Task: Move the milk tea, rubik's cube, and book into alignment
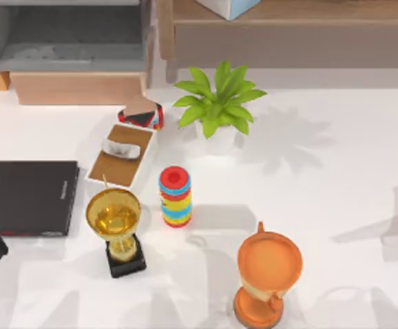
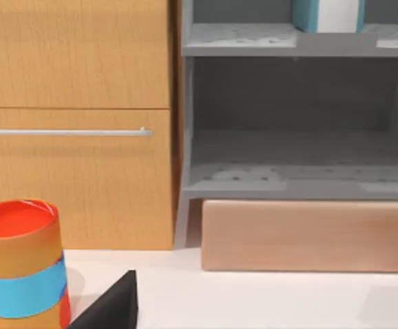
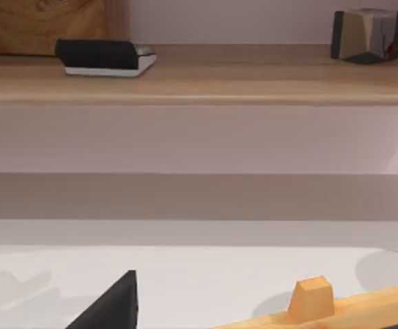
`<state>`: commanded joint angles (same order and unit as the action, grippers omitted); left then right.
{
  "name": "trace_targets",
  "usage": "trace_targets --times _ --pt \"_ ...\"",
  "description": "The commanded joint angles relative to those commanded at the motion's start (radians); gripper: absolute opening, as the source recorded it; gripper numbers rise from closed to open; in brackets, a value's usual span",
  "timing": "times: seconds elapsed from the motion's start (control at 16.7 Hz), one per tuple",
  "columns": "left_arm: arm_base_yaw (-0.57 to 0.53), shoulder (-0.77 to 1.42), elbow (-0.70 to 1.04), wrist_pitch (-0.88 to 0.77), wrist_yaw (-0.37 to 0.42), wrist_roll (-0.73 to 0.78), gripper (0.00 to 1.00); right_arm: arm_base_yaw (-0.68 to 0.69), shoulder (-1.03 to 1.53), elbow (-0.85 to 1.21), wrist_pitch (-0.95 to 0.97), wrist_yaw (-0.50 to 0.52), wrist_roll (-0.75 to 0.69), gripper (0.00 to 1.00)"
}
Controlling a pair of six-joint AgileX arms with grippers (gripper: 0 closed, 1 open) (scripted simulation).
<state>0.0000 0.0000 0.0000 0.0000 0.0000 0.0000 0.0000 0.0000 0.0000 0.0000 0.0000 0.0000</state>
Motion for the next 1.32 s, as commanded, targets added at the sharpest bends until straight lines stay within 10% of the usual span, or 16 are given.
trace_targets --times 0.6,1.32 --pt "-0.023 0.16 0.141 0.074 -0.019 -0.001 1.0 0.0 0.0 0.0 0.0 0.0 0.0 1.0" --pt "-0.145 1.365 0.9 0.468 -0.119 -0.008 1.0 0.0 0.0 0.0 0.0 0.0 0.0 1.0"
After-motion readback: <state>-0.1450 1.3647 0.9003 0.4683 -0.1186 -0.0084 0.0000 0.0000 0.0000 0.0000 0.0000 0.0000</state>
